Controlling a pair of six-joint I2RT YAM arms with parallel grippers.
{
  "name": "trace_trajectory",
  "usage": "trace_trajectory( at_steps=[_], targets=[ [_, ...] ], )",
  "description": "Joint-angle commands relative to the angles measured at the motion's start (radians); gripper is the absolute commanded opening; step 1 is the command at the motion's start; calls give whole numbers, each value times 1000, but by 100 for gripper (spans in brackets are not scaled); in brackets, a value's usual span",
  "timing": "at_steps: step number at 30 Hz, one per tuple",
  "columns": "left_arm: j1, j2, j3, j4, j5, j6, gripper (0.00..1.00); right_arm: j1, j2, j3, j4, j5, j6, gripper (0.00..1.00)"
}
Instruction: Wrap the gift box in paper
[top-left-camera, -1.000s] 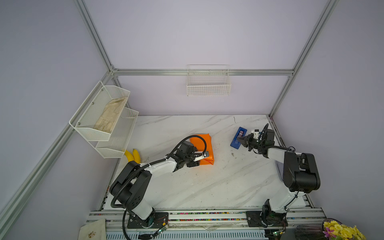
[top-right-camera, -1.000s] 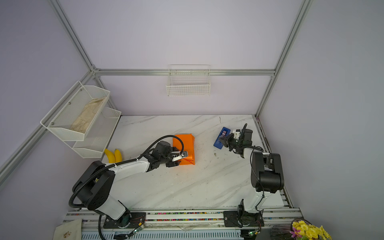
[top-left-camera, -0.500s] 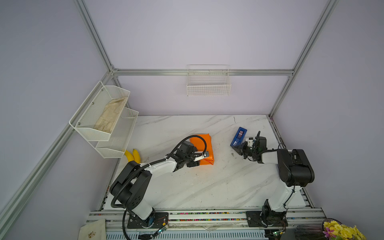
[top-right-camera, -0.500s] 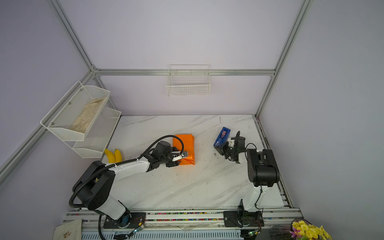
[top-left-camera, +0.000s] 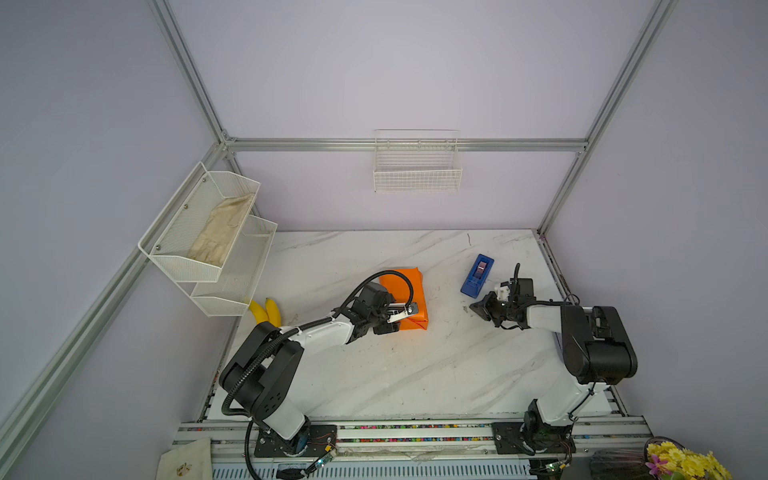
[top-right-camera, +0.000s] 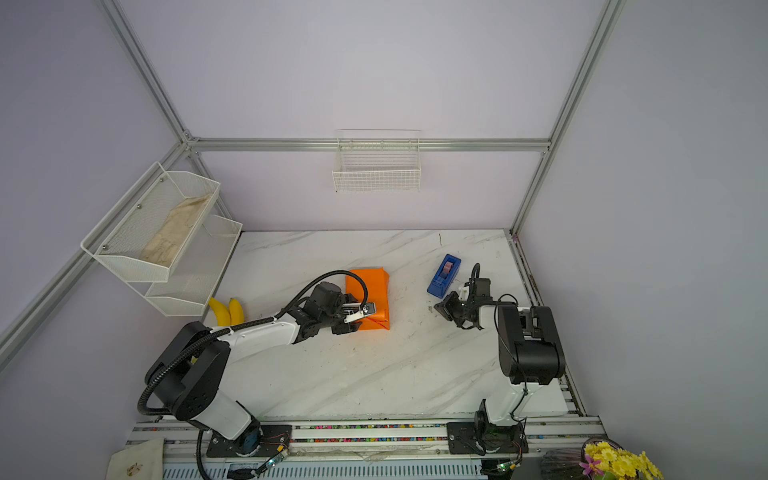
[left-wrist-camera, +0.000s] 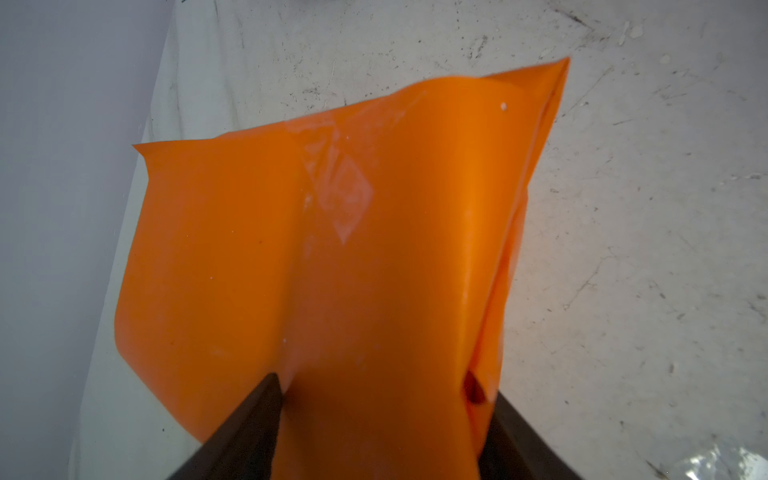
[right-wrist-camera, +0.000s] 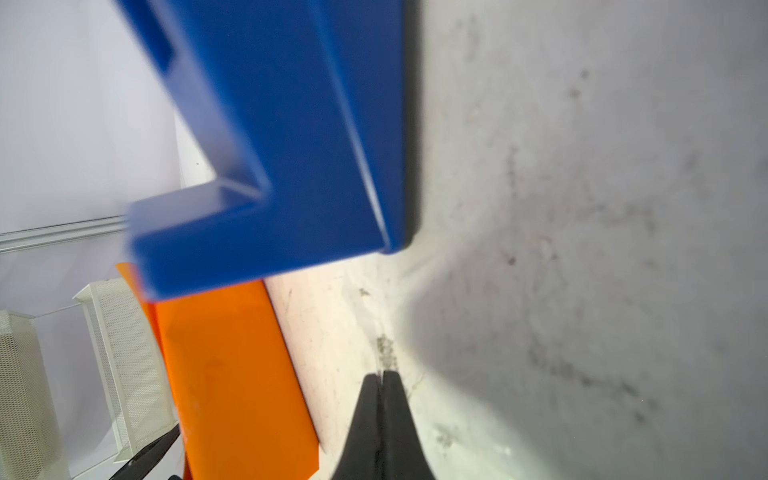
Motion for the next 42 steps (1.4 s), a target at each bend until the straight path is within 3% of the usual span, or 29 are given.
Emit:
trace_trajectory(
  at_steps=[1, 7, 12, 17, 28, 42],
  targets=[
    [7, 49, 9, -149, 28, -19, 69, 33, -106, 29, -87, -20, -84, 0],
    [7, 56, 12, -152, 34, -22, 69, 170, -245, 36, -88, -87, -164, 0],
    [7, 55, 12, -152, 35, -22, 69, 330, -367, -4, 8, -24, -203, 0],
    [7, 57, 14, -149, 34, -22, 69, 435, -395, -67, 110, 30, -243, 0],
    [7, 54, 11, -149, 34, -24, 69, 594, -296, -217, 479, 44, -288, 0],
    [7, 62, 15, -151, 32, -20, 69, 673, 27, -152, 771, 44, -375, 0]
  ],
)
